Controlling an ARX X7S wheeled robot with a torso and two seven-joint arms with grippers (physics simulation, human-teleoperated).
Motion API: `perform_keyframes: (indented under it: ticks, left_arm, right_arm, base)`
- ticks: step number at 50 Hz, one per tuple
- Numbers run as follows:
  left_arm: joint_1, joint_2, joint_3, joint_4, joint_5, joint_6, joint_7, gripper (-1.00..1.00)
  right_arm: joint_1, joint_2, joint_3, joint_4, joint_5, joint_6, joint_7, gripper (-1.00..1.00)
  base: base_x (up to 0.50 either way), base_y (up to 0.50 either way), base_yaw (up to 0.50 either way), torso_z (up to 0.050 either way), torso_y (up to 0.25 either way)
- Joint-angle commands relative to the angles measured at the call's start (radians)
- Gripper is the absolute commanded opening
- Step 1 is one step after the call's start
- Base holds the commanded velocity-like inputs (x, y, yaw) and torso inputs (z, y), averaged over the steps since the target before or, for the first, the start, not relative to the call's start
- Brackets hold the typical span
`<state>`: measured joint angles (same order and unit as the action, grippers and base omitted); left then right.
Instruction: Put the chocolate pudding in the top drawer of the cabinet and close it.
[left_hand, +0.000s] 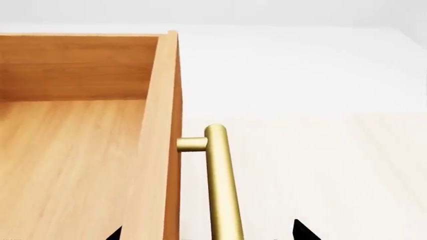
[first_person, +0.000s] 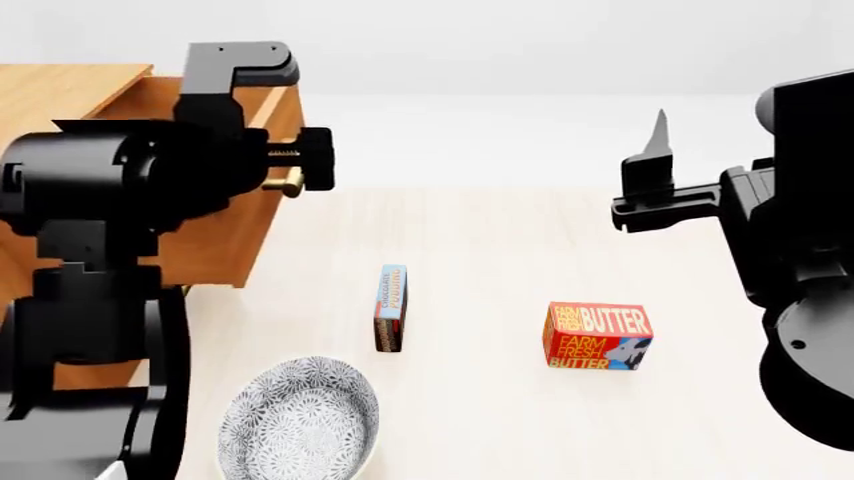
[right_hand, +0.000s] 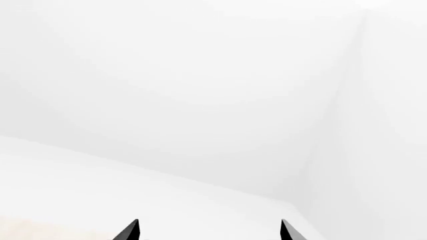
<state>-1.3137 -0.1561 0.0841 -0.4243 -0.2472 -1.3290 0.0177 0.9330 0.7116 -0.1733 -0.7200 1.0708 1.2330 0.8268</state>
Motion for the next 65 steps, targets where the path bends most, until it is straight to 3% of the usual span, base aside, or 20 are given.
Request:
perform_keyframes:
  ticks: [1, 20, 28, 43, 54, 65]
  left_arm:
    - [0.073, 0.021, 0.020, 0.113, -0.118, -0.103, 0.052, 1.00]
    - [0.098, 0.093, 0.030, 0.298, -0.205, -0.234, -0.005, 1.00]
    - [0.097, 0.089, 0.056, 0.315, -0.395, -0.237, -0.153, 1.00]
    - [-0.093, 0.025, 0.110, 0.217, -0.270, -0.014, -0.232, 1.00]
    - [-0.221, -0.003, 0.090, 0.246, -0.274, -0.060, -0.255, 1.00]
    - [-0.154, 0.037, 0.019, 0.500, -0.388, -0.195, -0.289, 1.00]
  right_arm:
    - [-0.002, 0.006, 0.004, -0.002, 0.009, -0.003, 0.005, 1.00]
    - [-0.019, 0.018, 0.014, -0.013, 0.021, -0.018, 0.010, 1.00]
    - [-0.041, 0.029, 0.020, -0.016, 0.017, -0.035, 0.004, 1.00]
    - [-0.064, 0.044, 0.037, -0.020, 0.022, -0.054, 0.005, 1.00]
    - [-0.058, 0.037, 0.020, -0.015, 0.019, -0.056, 0.005, 1.00]
    - [-0.056, 0.050, 0.051, -0.039, 0.072, -0.040, 0.033, 1.00]
  base:
    - [0.00, 0.00, 0.00, 0.000, 0.000]
    - [0.00, 0.00, 0.00, 0.000, 0.000]
    - [0.00, 0.00, 0.00, 0.000, 0.000]
    - [0.00, 0.00, 0.00, 0.000, 0.001]
    - [0.00, 0.00, 0.00, 0.000, 0.000]
    - [0.00, 0.00, 0.00, 0.000, 0.000]
